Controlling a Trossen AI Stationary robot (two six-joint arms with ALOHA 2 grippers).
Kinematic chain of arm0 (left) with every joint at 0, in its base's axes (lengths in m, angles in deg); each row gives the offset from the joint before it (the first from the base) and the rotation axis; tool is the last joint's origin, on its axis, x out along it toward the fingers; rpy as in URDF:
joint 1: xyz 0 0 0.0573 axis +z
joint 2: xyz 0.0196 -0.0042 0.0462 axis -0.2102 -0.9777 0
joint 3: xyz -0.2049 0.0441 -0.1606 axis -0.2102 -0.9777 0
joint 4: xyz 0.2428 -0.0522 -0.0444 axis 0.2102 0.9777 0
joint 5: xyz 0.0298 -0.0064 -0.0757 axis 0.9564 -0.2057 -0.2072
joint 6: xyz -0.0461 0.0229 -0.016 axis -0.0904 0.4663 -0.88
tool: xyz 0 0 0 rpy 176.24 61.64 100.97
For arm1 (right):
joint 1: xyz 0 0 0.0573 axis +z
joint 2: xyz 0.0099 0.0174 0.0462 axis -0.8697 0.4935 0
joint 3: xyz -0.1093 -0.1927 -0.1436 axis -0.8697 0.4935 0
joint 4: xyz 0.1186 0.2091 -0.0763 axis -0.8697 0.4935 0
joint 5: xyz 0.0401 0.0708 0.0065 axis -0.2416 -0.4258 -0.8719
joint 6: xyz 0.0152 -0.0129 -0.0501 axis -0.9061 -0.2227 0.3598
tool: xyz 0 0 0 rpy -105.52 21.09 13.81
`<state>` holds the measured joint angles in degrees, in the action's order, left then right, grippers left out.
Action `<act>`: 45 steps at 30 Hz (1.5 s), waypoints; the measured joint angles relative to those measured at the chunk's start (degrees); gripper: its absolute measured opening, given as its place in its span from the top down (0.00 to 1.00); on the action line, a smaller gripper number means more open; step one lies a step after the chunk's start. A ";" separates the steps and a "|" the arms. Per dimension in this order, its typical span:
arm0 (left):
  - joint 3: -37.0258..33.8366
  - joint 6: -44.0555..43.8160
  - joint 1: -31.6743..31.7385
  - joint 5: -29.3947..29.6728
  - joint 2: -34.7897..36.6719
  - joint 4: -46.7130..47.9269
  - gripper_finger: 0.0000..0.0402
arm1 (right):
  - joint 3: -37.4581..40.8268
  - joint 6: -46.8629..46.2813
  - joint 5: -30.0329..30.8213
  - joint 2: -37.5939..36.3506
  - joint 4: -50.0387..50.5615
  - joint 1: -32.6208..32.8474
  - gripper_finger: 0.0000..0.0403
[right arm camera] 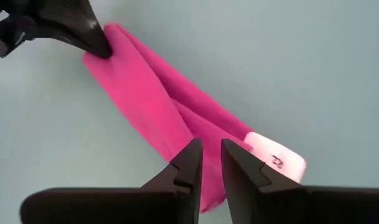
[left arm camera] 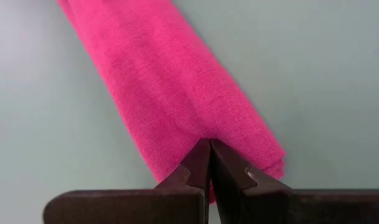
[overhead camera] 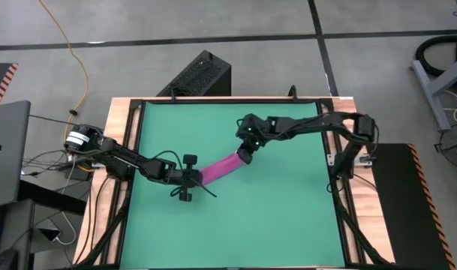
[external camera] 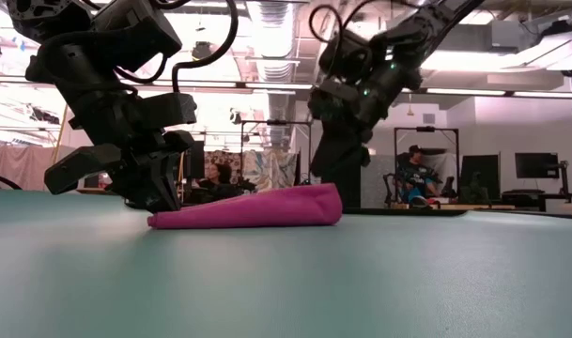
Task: Roll towel into tight, uniform cylinder
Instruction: Roll the pink towel
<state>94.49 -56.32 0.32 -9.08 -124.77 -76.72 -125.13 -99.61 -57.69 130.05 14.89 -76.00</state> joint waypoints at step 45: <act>-0.20 0.03 -1.67 4.63 4.16 5.20 1.00 | 16.81 -7.30 11.66 15.45 -44.84 6.93 0.98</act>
<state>94.28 -56.29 -1.35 -4.46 -120.61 -71.52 -108.32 -106.92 -46.03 145.49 -29.96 -69.06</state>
